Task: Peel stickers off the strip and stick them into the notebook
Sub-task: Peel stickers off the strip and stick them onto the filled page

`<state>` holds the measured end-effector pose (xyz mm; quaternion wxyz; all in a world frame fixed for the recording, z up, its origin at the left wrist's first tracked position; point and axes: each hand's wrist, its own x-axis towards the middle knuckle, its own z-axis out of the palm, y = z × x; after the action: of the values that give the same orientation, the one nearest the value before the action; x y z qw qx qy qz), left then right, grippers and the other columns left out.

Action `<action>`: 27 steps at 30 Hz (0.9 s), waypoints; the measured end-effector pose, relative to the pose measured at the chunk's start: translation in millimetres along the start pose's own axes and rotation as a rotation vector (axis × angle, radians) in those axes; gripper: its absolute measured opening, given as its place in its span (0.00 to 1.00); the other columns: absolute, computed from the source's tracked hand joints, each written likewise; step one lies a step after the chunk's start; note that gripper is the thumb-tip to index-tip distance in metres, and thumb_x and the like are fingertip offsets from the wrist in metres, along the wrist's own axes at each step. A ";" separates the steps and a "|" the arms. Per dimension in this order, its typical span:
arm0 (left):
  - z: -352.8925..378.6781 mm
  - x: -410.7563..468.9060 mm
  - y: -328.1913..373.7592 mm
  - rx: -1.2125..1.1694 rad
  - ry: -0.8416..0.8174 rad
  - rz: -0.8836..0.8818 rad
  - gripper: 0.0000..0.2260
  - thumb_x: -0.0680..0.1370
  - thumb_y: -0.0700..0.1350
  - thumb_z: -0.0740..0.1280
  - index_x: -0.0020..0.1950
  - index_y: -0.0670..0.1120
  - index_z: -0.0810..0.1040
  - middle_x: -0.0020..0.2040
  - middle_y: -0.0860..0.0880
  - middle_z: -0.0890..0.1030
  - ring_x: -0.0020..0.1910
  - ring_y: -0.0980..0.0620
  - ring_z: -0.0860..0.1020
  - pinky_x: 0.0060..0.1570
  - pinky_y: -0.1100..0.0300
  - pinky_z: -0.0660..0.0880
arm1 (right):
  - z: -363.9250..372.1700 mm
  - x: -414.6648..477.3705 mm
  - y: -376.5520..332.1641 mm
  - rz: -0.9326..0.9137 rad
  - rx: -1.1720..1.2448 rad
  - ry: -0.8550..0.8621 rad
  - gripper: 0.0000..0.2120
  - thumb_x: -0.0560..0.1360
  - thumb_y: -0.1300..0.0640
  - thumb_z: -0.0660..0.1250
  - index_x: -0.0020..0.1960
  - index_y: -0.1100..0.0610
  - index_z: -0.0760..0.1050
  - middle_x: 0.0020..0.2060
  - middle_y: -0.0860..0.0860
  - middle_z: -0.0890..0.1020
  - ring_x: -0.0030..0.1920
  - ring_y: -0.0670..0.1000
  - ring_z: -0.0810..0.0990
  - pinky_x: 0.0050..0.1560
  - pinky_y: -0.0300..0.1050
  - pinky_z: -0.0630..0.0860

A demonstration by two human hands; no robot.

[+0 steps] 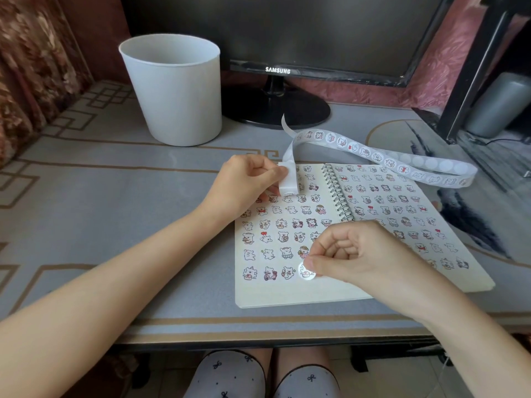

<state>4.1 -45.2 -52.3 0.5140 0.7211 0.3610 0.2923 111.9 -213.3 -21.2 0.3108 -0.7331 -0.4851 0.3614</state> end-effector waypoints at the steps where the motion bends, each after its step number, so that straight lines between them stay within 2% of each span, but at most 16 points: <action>1: -0.2 0.2 0.0 -0.002 0.000 0.001 0.09 0.78 0.46 0.67 0.39 0.44 0.79 0.33 0.51 0.83 0.25 0.62 0.76 0.30 0.71 0.71 | 0.2 -0.2 0.3 -0.002 -0.003 0.003 0.04 0.67 0.54 0.75 0.37 0.54 0.81 0.35 0.51 0.84 0.35 0.46 0.78 0.48 0.52 0.77; 10: -0.2 -0.6 0.9 -0.003 -0.004 0.006 0.09 0.78 0.45 0.67 0.39 0.44 0.78 0.33 0.50 0.82 0.24 0.62 0.75 0.30 0.72 0.70 | 4.3 -1.8 1.0 -0.025 -0.019 0.045 0.04 0.68 0.56 0.74 0.37 0.55 0.81 0.33 0.52 0.83 0.31 0.42 0.74 0.39 0.43 0.75; 14: -0.3 -0.8 1.1 0.003 -0.003 0.008 0.09 0.78 0.45 0.67 0.38 0.45 0.78 0.33 0.51 0.82 0.24 0.62 0.74 0.29 0.72 0.69 | 7.1 -2.4 3.1 -0.035 -0.065 0.084 0.05 0.68 0.55 0.74 0.36 0.54 0.80 0.29 0.47 0.80 0.28 0.40 0.73 0.35 0.39 0.73; 22: 0.4 -1.3 1.6 0.014 0.004 0.005 0.09 0.78 0.45 0.67 0.39 0.43 0.78 0.34 0.49 0.83 0.24 0.63 0.74 0.29 0.73 0.68 | 12.3 -3.3 5.6 -0.054 -0.177 0.171 0.06 0.67 0.53 0.74 0.34 0.51 0.78 0.26 0.40 0.78 0.27 0.39 0.73 0.34 0.37 0.71; 27: 0.3 -1.9 2.2 0.015 0.009 0.000 0.09 0.78 0.45 0.67 0.40 0.43 0.78 0.34 0.49 0.82 0.23 0.63 0.74 0.28 0.74 0.68 | 11.1 -4.8 4.9 -0.046 -0.217 0.153 0.06 0.68 0.52 0.73 0.35 0.50 0.78 0.25 0.39 0.77 0.26 0.39 0.73 0.33 0.36 0.69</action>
<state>3.7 -47.5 -50.4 0.5068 0.7237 0.3656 0.2928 103.7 -218.3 -30.0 0.2738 -0.7767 -0.5128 0.2425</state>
